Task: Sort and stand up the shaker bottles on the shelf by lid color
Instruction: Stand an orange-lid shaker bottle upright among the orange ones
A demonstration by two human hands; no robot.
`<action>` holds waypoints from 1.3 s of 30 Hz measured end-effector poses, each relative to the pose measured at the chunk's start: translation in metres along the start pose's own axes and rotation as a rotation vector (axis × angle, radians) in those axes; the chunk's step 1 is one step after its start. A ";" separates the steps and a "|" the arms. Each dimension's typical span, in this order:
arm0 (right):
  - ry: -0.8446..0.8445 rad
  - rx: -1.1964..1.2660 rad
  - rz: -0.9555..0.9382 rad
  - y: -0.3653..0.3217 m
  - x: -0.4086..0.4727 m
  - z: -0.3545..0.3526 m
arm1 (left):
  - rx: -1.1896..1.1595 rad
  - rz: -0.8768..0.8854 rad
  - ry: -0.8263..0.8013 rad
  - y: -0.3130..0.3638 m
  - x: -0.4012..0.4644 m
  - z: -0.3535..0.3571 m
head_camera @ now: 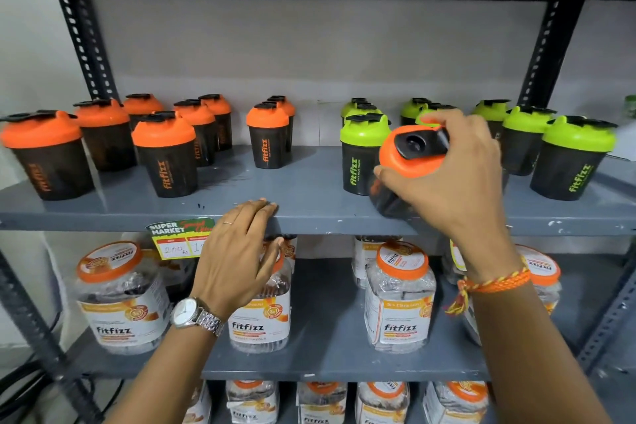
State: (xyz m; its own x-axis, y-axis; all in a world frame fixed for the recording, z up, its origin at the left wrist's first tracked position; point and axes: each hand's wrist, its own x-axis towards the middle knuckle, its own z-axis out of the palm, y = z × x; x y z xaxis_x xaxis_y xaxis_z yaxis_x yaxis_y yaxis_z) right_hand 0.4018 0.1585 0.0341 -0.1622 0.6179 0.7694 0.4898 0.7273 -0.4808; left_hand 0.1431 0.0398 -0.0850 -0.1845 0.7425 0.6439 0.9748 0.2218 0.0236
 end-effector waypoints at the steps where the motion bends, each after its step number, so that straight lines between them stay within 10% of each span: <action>1: -0.040 0.090 -0.002 -0.005 0.005 0.003 | -0.002 -0.012 0.001 0.000 -0.001 -0.001; 23: -0.549 0.439 -0.182 -0.074 0.079 0.172 | -0.042 -0.061 -0.019 0.008 -0.006 -0.006; 39: -0.510 0.386 -0.220 -0.041 0.071 0.092 | -0.063 -0.148 0.027 0.019 -0.005 -0.006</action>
State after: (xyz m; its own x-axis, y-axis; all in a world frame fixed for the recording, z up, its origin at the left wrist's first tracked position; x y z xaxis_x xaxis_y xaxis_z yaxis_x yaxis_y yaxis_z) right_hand 0.2912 0.2002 0.0697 -0.6534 0.4380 0.6175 0.0736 0.8485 -0.5240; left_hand 0.1630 0.0369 -0.0833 -0.3241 0.6872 0.6501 0.9433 0.2871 0.1668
